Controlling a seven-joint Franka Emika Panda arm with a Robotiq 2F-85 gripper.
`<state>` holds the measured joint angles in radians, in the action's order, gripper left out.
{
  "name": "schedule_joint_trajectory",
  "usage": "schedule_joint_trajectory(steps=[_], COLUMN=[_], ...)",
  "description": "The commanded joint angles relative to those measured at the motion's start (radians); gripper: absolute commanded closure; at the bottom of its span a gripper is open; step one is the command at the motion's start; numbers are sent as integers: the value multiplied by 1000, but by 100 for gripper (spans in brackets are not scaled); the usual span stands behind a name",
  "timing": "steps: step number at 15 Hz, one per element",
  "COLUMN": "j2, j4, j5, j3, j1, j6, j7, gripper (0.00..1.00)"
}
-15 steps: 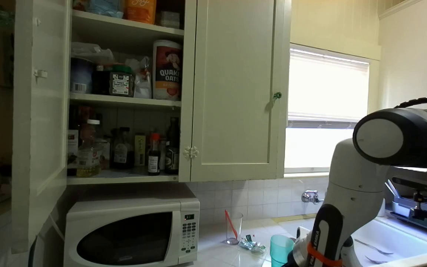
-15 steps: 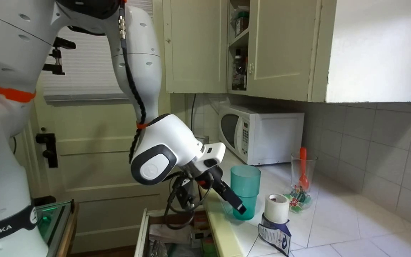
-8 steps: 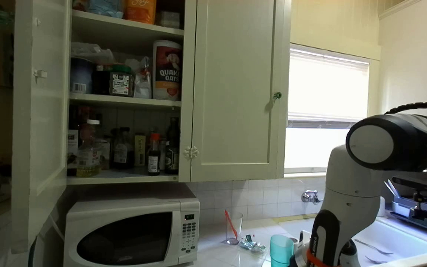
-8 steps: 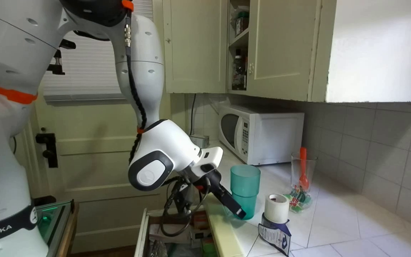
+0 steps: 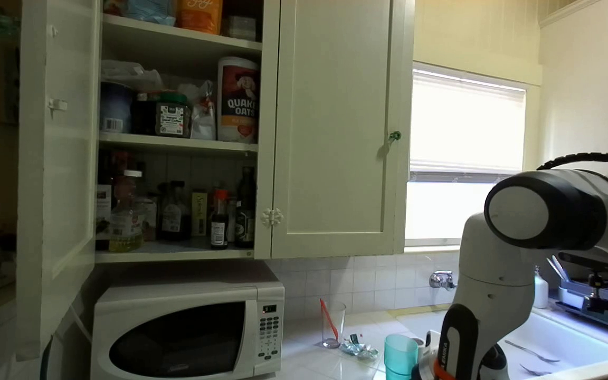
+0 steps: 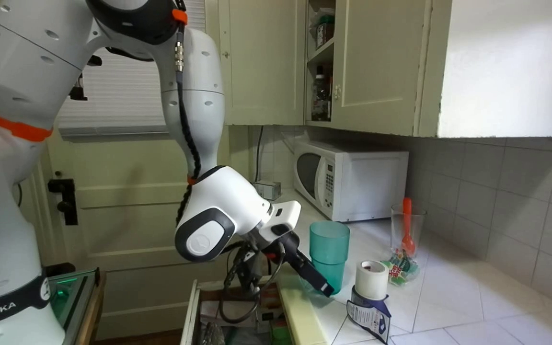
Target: Put the cup inside the cupboard
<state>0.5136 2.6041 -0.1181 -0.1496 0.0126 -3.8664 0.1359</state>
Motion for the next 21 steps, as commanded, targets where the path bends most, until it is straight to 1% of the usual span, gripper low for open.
schedule_joint_trajectory(steps=[1, 2, 3, 4, 5, 7, 9, 12, 14, 16, 18, 20, 21], j2=[34, 37, 39, 42, 44, 39, 22, -49, -98, -172, -258, -333, -370], j4=[-25, -30, -35, -40, -44, -47, -34, 18, 43, 68, 82, 75, 68], j5=[-21, -20, -18, -18, -18, -26, -26, -27, -77, -103, -136, -221, -268], j3=[1, 1, 1, 1, 1, -3, -6, -18, -43, -53, -46, -30, -39], j1=[-2, -3, -5, -6, -5, 1, 8, 54, 128, 186, 234, 288, 331], j6=[-26, -24, -23, -22, -21, -19, -6, -6, -25, -26, 11, 35, 51], j7=[-8, -9, -10, -10, -9, -4, 7, 75, 171, 273, 361, 452, 490], gripper=[0, 1, 15, 26, 32, 48, 49, 49, 49, 49, 49, 49, 49])
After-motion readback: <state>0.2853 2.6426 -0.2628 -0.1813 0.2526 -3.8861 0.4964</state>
